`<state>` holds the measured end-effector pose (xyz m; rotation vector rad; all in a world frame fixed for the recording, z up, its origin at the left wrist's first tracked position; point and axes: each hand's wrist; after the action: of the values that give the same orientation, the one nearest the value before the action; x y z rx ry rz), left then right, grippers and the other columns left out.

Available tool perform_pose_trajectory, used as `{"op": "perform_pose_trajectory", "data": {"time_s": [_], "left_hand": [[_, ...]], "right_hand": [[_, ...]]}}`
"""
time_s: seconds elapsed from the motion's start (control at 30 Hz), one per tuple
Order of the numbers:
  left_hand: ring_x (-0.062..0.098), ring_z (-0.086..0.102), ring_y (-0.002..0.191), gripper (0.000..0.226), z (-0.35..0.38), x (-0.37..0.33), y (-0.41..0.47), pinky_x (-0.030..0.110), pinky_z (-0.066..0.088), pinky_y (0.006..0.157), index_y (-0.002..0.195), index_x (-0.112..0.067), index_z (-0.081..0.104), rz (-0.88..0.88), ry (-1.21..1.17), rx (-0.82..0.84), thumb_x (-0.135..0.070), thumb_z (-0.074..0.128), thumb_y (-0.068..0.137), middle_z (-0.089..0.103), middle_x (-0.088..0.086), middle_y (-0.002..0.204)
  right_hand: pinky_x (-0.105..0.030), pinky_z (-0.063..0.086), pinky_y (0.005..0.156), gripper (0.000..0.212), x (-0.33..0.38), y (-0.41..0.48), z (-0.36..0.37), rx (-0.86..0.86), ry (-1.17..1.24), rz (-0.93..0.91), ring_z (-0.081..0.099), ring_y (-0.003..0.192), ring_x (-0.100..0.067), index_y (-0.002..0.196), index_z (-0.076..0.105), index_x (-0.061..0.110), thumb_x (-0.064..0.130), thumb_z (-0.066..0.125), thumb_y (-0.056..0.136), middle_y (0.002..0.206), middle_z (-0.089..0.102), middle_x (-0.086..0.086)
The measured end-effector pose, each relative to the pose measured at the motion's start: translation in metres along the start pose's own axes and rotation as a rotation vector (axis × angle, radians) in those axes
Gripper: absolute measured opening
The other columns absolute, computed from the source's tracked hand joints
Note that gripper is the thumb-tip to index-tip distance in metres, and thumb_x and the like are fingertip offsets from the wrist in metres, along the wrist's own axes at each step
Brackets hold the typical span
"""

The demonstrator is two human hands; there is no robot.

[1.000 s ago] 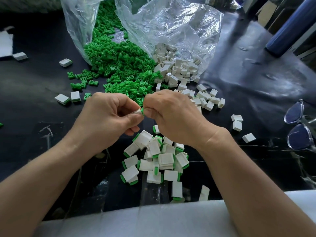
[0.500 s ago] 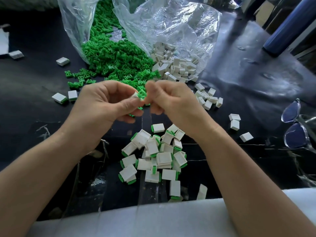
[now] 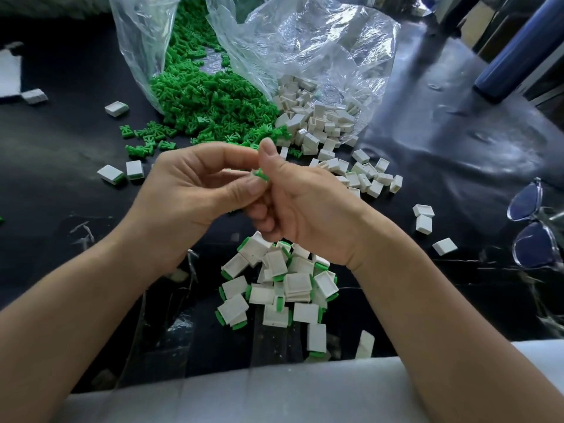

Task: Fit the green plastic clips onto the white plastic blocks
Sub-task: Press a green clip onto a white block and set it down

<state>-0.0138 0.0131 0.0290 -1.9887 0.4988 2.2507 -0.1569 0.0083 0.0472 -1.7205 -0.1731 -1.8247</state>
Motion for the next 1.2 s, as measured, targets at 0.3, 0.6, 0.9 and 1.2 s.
{"op": "perform_pose_trajectory", "data": {"time_s": [0.3, 0.6, 0.9, 1.2], "left_hand": [[0.007, 0.065, 0.071, 0.038, -0.005, 0.001, 0.001, 0.048, 0.051, 0.082, 0.092, -0.014, 0.067, -0.039, 0.159, -0.004, -0.032, 0.069, 0.059, 0.069, -0.012, 0.071], [0.008, 0.064, 0.073, 0.027, -0.005, 0.003, 0.000, 0.051, 0.050, 0.084, 0.092, -0.015, 0.069, -0.029, 0.136, -0.006, -0.014, 0.078, 0.067, 0.069, -0.012, 0.074], [0.002, 0.063, 0.068, 0.021, -0.004, 0.003, 0.001, 0.033, 0.054, 0.075, 0.081, -0.029, 0.074, -0.002, 0.132, -0.003, -0.015, 0.063, 0.069, 0.069, -0.014, 0.069], [0.013, 0.062, 0.054, 0.016, 0.001, 0.000, 0.000, 0.023, 0.053, 0.055, 0.077, -0.019, 0.076, 0.065, -0.030, -0.044, -0.011, 0.066, 0.068, 0.069, 0.000, 0.064]], "right_hand": [[-0.020, 0.023, 0.050, 0.065, 0.002, -0.003, 0.005, -0.036, -0.029, 0.005, 0.026, 0.054, -0.008, 0.133, 0.032, -0.015, 0.039, 0.029, 0.097, 0.062, 0.028, 0.001], [-0.021, 0.020, 0.052, 0.062, 0.003, -0.004, 0.010, -0.084, -0.106, -0.022, 0.022, 0.055, -0.009, 0.134, 0.028, -0.015, 0.036, 0.027, 0.099, 0.062, 0.025, 0.001], [-0.022, 0.020, 0.052, 0.056, -0.002, -0.003, 0.012, -0.085, -0.064, -0.027, 0.022, 0.055, -0.009, 0.112, 0.052, -0.013, 0.036, 0.029, 0.099, 0.062, 0.025, 0.001], [-0.024, 0.025, 0.054, 0.045, 0.002, -0.003, 0.004, 0.012, 0.102, -0.004, 0.033, 0.054, -0.010, 0.074, 0.052, 0.016, 0.042, 0.025, 0.098, 0.061, 0.038, 0.000]]}}
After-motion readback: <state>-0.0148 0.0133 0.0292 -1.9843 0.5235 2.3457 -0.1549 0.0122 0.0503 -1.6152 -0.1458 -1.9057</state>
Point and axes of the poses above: each hand's wrist, its own y-axis towards the middle knuckle, its own z-axis out of the palm, x = y × z
